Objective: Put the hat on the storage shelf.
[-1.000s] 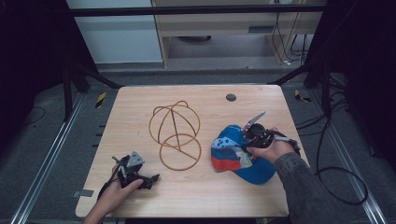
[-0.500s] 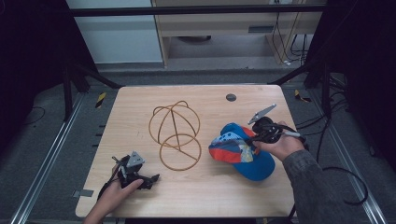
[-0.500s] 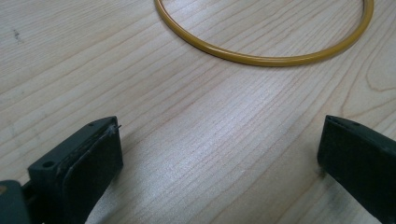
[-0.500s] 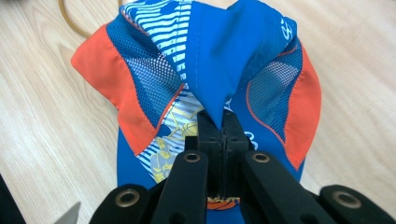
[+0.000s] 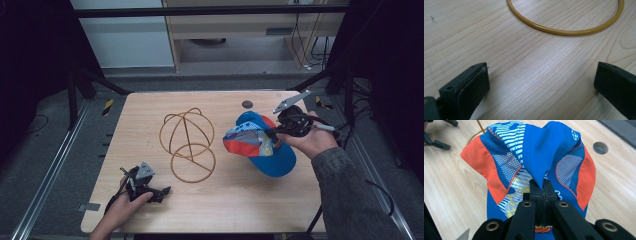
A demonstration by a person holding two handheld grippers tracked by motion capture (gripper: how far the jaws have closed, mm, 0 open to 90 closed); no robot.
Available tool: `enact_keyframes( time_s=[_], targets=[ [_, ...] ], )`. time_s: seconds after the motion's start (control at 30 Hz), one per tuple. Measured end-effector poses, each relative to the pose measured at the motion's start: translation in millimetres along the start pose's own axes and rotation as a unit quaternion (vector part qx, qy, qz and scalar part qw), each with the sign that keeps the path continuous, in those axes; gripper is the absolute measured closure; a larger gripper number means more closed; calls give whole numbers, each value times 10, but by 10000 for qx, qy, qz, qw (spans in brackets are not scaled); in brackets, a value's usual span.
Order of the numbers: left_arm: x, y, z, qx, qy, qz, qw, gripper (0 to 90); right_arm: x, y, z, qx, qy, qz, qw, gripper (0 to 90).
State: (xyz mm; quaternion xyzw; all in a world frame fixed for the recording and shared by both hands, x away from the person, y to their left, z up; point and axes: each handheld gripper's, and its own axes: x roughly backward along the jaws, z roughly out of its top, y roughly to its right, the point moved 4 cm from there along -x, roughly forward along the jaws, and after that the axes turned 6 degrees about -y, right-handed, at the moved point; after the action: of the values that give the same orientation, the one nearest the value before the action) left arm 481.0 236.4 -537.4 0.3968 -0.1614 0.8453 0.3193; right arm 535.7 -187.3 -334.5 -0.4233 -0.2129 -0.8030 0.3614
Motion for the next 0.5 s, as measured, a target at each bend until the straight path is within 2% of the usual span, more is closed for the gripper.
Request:
enact_keyframes(
  time_s=[0.1, 0.27, 0.5],
  targets=[
    [0, 0, 0, 0, 0, 0, 10000, 0, 137, 14, 58, 43, 71, -93, 9999, 900],
    [0, 0, 1, 1, 0, -2, 10000, 0, 253, 16, 130, 69, 133, -154, 9998, 899],
    [2, -1, 0, -2, -17, -4, 10000, 0, 457, -26, 339, 220, 310, -277, 9989, 900]
  ],
)
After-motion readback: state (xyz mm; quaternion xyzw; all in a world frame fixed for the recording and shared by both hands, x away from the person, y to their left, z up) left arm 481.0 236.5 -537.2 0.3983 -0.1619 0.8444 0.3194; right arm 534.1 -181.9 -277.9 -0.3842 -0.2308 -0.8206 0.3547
